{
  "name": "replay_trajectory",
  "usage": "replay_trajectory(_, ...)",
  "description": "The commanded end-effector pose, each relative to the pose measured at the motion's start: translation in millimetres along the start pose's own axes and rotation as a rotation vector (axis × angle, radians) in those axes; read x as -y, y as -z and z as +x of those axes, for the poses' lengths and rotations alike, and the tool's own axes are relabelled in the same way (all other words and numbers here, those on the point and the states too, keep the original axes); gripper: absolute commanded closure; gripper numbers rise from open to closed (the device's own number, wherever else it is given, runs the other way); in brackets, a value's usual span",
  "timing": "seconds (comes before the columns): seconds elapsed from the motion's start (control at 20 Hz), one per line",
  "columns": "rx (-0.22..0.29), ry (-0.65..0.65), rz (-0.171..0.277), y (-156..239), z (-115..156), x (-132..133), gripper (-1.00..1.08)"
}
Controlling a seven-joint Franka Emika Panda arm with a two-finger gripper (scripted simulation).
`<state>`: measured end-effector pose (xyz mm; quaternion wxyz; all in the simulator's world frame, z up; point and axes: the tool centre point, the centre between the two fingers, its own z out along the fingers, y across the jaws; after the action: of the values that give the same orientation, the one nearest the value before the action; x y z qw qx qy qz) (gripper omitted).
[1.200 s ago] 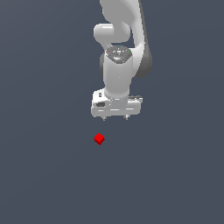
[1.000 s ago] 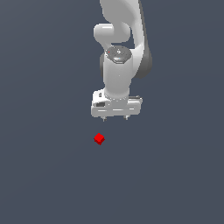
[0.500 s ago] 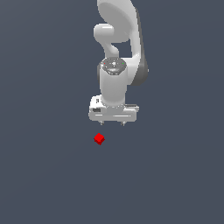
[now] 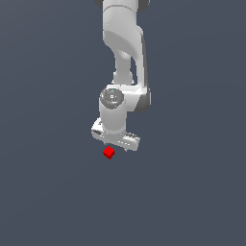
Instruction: Pick up the red cube and move it to a goal position.
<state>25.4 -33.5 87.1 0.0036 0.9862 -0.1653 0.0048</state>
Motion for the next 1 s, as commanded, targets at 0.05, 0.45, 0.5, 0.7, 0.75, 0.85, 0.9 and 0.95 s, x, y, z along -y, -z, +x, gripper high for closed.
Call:
replay_trajectory(0.05, 0.003, -0.111, 0.0, -26, 7, -12, -0.92)
replay_trajectory(0.45, 0.01, -0.271, 0.003, -63, 14, -31, -0.92)
replay_trajectory(0.5, 0.011, -0.282, 0.003, -65, 14, -33, -0.92)
replay_trajectory(0.7, 0.012, -0.302, 0.004, -70, 14, -35, -0.92)
replay_trajectory(0.75, 0.012, -0.302, 0.004, -70, 14, -35, -0.92)
replay_trajectory(0.85, 0.011, -0.295, 0.004, -68, 14, -34, -0.92)
replay_trajectory(0.9, 0.011, -0.292, 0.004, -68, 14, -34, -0.92)
replay_trajectory(0.95, 0.011, -0.291, 0.004, -67, 14, -33, -0.92)
